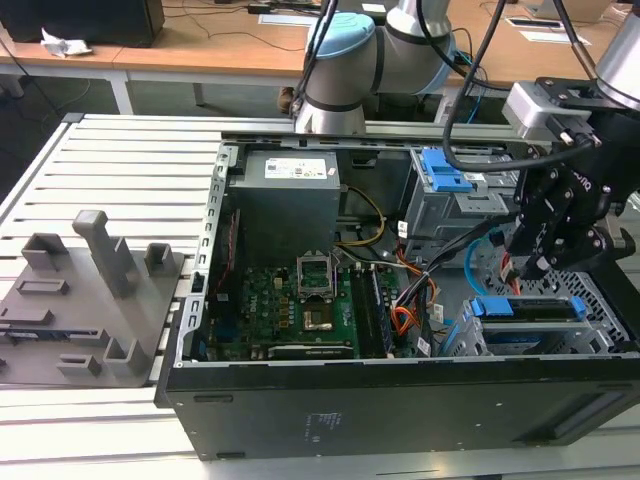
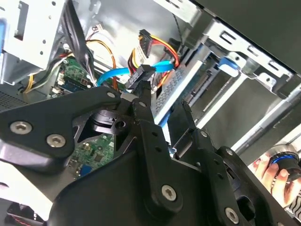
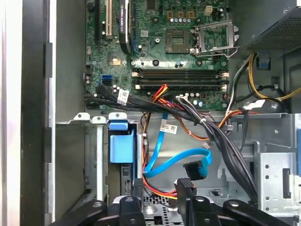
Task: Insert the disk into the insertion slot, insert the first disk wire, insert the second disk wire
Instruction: 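Insert the first disk wire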
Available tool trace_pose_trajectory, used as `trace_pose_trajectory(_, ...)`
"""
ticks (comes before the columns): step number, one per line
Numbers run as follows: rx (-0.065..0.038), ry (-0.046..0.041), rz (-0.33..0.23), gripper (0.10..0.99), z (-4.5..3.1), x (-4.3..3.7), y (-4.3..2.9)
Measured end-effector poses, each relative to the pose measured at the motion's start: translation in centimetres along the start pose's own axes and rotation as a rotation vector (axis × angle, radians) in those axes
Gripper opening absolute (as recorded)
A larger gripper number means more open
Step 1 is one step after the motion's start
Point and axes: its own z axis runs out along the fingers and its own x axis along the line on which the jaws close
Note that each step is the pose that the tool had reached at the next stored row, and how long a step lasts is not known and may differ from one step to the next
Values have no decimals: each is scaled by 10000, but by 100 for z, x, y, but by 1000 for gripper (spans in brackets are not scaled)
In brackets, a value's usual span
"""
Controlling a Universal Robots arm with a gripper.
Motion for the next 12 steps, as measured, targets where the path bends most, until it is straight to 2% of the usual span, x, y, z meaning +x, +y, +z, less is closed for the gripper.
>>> trace_pose_trajectory(9,0,1,0,420,-1,-167,3)
trace_pose_trajectory(12,0,0,0,420,-1,-169,3)
